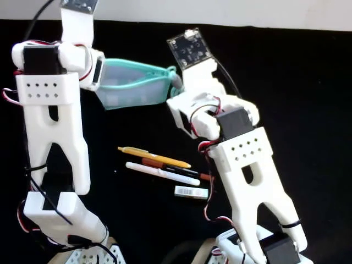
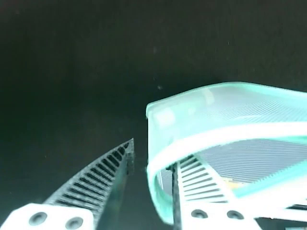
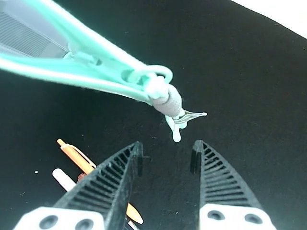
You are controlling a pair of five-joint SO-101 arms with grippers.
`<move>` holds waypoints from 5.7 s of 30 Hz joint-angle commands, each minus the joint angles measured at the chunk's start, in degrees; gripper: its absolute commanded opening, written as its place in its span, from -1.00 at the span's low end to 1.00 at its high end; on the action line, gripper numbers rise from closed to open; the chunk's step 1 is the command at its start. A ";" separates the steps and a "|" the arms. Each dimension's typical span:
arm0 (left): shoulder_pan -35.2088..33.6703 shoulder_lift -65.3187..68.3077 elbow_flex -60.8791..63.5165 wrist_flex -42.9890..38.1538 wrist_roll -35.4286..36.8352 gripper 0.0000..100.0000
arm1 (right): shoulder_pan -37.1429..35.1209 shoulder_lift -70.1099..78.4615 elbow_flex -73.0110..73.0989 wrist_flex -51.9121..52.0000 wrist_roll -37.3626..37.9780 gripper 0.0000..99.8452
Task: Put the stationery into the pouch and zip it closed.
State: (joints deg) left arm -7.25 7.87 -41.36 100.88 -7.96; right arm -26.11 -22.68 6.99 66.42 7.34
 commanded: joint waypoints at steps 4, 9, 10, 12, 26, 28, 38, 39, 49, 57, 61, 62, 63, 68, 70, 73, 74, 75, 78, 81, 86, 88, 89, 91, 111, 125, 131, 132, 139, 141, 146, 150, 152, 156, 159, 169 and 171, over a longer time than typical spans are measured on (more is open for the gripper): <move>-0.92 -2.59 0.57 0.00 0.53 -0.99 | 0.84 -1.98 -0.22 -1.01 0.26 -0.65; -0.92 -3.12 0.04 0.00 0.70 -0.99 | 0.84 -1.98 -0.22 -1.01 0.26 -0.65; -0.92 -3.12 -0.92 0.00 0.70 -0.99 | 0.84 -1.98 -0.22 -1.01 0.26 -0.65; -0.92 -3.03 -2.68 0.00 0.97 -0.99 | 0.75 -1.98 -0.22 -0.75 0.26 -0.65; -2.86 -2.42 -5.67 -3.69 5.54 -0.99 | -6.11 -2.07 10.15 -0.84 2.73 -0.64; -3.65 -2.42 -5.67 -3.69 5.54 -0.99 | -7.87 -2.07 11.91 -0.75 4.40 -0.64; -4.97 -2.42 -5.58 -3.34 5.54 -0.99 | -14.11 -2.07 23.60 -1.01 9.58 -0.64; -4.97 -2.42 -5.41 -3.34 5.54 -0.99 | -14.73 -2.07 24.84 -1.01 10.55 -0.64; -4.88 -2.42 -2.33 -3.34 5.54 -0.99 | -15.96 -2.07 37.14 -4.26 21.45 -0.64; -4.88 -2.42 -2.33 -3.25 5.54 -0.99 | -15.87 -2.07 43.12 -6.55 23.74 -0.64; -4.88 -2.42 -2.24 -3.25 5.54 -0.99 | -15.60 -1.98 43.47 -6.46 24.70 -0.64; -4.88 -2.42 -2.24 -3.25 5.54 -0.99 | -15.60 -1.98 43.74 -6.37 25.49 -0.64; -4.88 -2.42 -2.24 -3.25 5.54 -0.99 | -15.78 -1.98 44.35 -6.55 25.93 -0.64; -4.88 -2.42 -2.24 -3.25 5.54 -0.99 | -16.40 -1.98 47.25 -9.71 26.11 -0.64; -4.88 -2.42 -2.24 -3.25 5.54 -0.99 | -16.57 -1.98 48.31 -10.95 26.11 -0.64; -4.88 -2.42 -2.24 -3.25 5.54 -0.99 | -16.40 -1.98 48.40 -12.00 26.02 -0.65; -4.88 -2.42 -2.24 -3.25 5.54 -0.99 | -16.57 -1.98 48.40 -12.00 26.11 -0.67; -4.88 -2.42 -2.24 -3.25 5.54 -0.99 | -16.66 -1.63 48.22 -12.00 26.20 -0.72; -4.88 -2.42 -2.24 -3.25 5.54 -0.99 | -16.84 -1.45 48.22 -12.00 26.02 -0.96; -4.88 -2.42 -2.24 -3.25 5.63 -0.99 | -16.57 -1.45 48.57 -12.00 25.93 -0.98; -4.88 -2.42 -2.24 -3.25 5.63 -0.99 | -16.48 -1.98 48.13 -11.91 25.76 -0.99; -4.88 -2.42 -2.24 -3.25 5.63 -0.99 | -16.48 -1.98 48.04 -11.91 25.67 -0.99; -4.88 -2.42 -2.24 -3.16 5.63 -0.99 | -16.48 -2.07 47.69 -11.91 24.79 -0.99; -4.88 -2.42 -2.24 -2.81 5.63 -0.99 | -16.31 -2.07 46.02 -11.91 21.98 -0.99; -4.62 -2.42 -2.24 -2.46 5.63 -0.99 | -6.73 -18.86 28.18 -11.82 0.70 -0.99; -4.53 -2.42 -2.15 -1.14 7.74 -0.99 | -7.52 -12.79 -0.66 -17.63 -10.20 -0.99; -3.65 -2.33 -2.15 -0.09 11.60 -0.99 | -9.89 -7.16 -7.78 -22.55 -12.92 -0.99; -2.86 -2.33 -1.89 0.26 11.87 -0.99 | -9.89 -6.46 -9.01 -22.81 -12.92 -0.99; 4.70 -2.51 3.82 0.26 12.13 -0.99 | -9.98 -3.21 -17.45 -22.81 -12.92 -0.99; 5.32 -2.95 3.82 0.26 12.13 -0.99 | -9.98 -3.12 -18.51 -22.81 -12.92 -0.99; 5.85 -2.86 4.00 0.35 12.22 -0.99 | -10.59 -2.77 -18.51 -22.73 -12.92 -0.99; 5.05 -2.51 4.09 0.26 12.22 -0.99 | -10.68 -1.71 -18.33 -22.73 -12.92 -0.99; 4.70 -2.51 4.09 0.26 12.22 -0.99 | -11.38 0.40 -18.33 -22.90 -13.01 -0.99; 4.09 -2.51 4.09 0.26 12.22 -0.99 | -12.18 5.14 -18.33 -25.98 -15.65 -0.99; 4.09 -2.51 4.09 0.26 12.22 -0.99 | -12.18 8.48 -18.33 -26.95 -16.79 -0.99; 2.07 -2.51 3.91 0.00 12.22 -0.99 | -10.51 16.13 -18.24 -31.16 -17.05 -0.99; 1.27 -2.51 3.91 0.00 12.22 -0.99 | -10.51 17.36 -18.15 -32.84 -17.05 -0.99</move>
State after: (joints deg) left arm -4.88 6.90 -37.41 100.53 3.65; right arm -37.36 -5.54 -9.27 36.35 -9.19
